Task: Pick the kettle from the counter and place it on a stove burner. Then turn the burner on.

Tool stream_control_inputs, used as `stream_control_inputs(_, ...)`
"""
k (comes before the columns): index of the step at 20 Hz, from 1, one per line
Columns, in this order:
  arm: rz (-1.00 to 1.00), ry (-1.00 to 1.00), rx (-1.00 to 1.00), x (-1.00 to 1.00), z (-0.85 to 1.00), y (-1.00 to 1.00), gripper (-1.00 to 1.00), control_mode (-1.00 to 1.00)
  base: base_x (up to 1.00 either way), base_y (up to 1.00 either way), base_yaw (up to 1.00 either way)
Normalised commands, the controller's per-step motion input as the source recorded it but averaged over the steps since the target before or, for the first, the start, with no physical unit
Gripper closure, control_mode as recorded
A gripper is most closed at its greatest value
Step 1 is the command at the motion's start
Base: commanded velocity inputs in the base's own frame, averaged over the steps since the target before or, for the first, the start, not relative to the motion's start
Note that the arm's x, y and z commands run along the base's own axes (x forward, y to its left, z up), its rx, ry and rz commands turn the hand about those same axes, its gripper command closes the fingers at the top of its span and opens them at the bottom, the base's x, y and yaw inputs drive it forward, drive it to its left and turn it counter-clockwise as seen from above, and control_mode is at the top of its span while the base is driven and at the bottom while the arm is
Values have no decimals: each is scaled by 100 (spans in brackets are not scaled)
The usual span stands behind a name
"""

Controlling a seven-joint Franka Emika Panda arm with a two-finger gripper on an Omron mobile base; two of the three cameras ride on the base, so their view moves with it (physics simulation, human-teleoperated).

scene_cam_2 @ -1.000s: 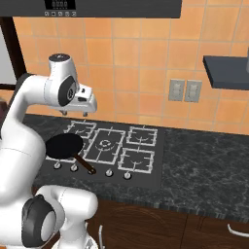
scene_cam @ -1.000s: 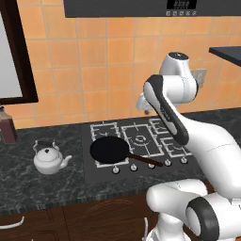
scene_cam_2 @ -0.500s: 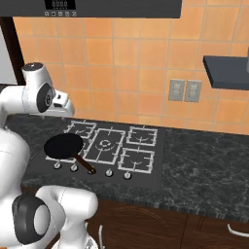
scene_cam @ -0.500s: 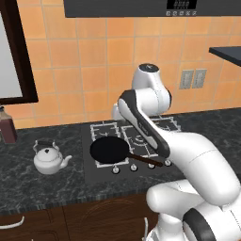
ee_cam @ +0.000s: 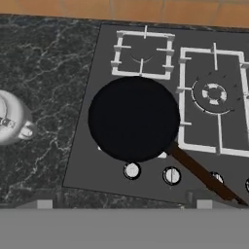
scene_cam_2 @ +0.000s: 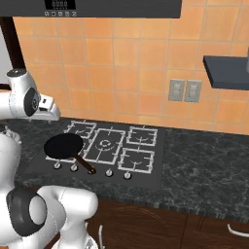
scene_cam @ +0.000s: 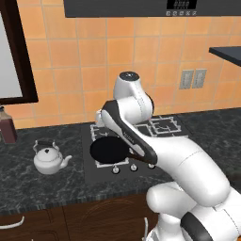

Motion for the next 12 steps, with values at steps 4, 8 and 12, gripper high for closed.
stream_control_inputs(4, 5, 0, 0, 1, -25, 63, -100, -100, 0, 0, 0)
stream_control_inputs(8, 10, 0, 0, 0, -32, 62, -100, -100, 0, 0, 0)
stream_control_inputs(12, 15, 0, 15, 0, -24, 39, -100, -100, 0, 0, 0)
